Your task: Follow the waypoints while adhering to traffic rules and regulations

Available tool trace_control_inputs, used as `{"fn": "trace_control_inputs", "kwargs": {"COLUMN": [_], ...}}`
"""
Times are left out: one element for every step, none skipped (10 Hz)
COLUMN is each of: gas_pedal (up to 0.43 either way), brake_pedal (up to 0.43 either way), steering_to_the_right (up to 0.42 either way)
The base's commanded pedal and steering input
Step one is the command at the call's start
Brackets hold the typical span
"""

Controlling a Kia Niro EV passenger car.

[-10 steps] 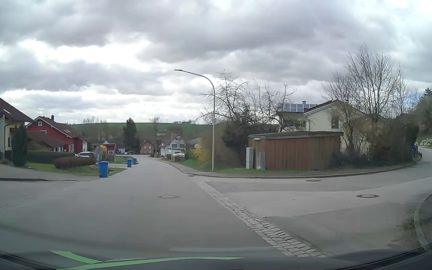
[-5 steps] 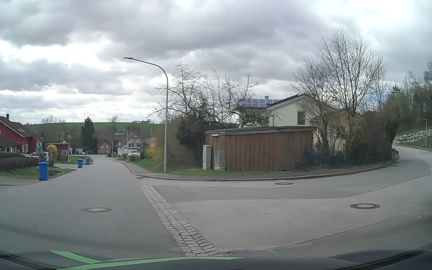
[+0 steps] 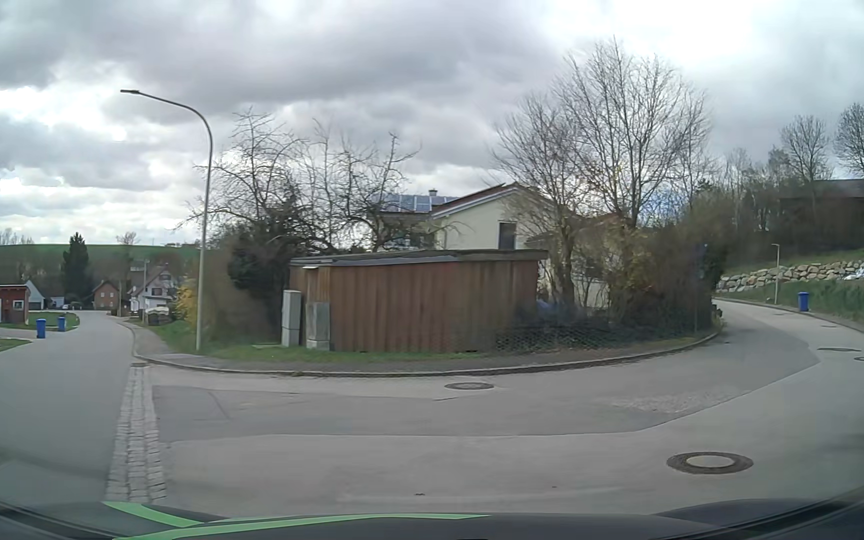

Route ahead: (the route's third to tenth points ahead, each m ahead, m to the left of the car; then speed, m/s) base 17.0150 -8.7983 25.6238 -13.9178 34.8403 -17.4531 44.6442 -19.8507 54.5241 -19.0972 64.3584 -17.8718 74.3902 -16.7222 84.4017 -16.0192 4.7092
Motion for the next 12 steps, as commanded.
{"fn": "trace_control_inputs", "kwargs": {"gas_pedal": [0.000,0.000,0.000,0.000,0.000,0.000,0.000,0.028,0.087,0.138,0.138,0.138], "brake_pedal": [0.085,0.000,0.000,0.000,0.000,0.000,0.000,0.000,0.000,0.000,0.000,0.000], "steering_to_the_right": [0.351,0.357,0.357,0.362,0.366,0.366,0.363,0.363,0.363,0.362,0.357,0.352]}}
